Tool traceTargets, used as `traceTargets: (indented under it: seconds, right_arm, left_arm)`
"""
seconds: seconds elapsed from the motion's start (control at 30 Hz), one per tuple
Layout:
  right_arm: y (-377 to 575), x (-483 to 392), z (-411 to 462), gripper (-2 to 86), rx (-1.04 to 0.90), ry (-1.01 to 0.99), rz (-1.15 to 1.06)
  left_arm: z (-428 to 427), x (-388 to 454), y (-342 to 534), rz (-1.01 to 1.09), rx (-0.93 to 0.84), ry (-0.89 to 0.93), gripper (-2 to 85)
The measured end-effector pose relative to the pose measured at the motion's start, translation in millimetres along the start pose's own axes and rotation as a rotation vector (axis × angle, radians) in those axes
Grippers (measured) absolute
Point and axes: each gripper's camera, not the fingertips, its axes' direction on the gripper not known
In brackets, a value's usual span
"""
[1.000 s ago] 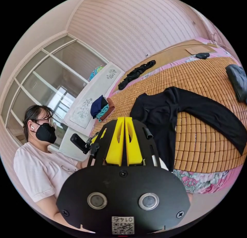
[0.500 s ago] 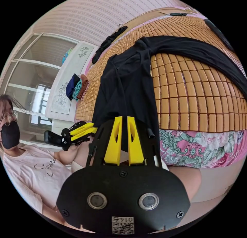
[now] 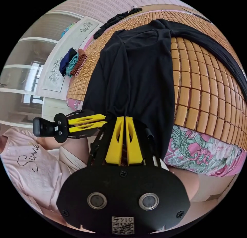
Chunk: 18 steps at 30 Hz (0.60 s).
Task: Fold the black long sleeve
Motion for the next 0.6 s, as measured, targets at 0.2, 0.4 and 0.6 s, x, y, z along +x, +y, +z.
traceTargets:
  seconds: [0.2,0.4,0.6]
  right_arm:
    - [24,8,-52,0.0,0.119,0.026,-0.004]
    - [43,24,-72,0.0,0.193,-0.077,0.031]
    - [50,28,-80,0.2,0.203,-0.069,0.047]
  left_arm:
    - [-12,-21,-11,-0.111,0.092,0.081,-0.4]
    - [-7,-21,-18,-0.061,0.09,0.056,-0.3]
    - [1,-38,-7,-0.13,0.074,0.082,0.2]
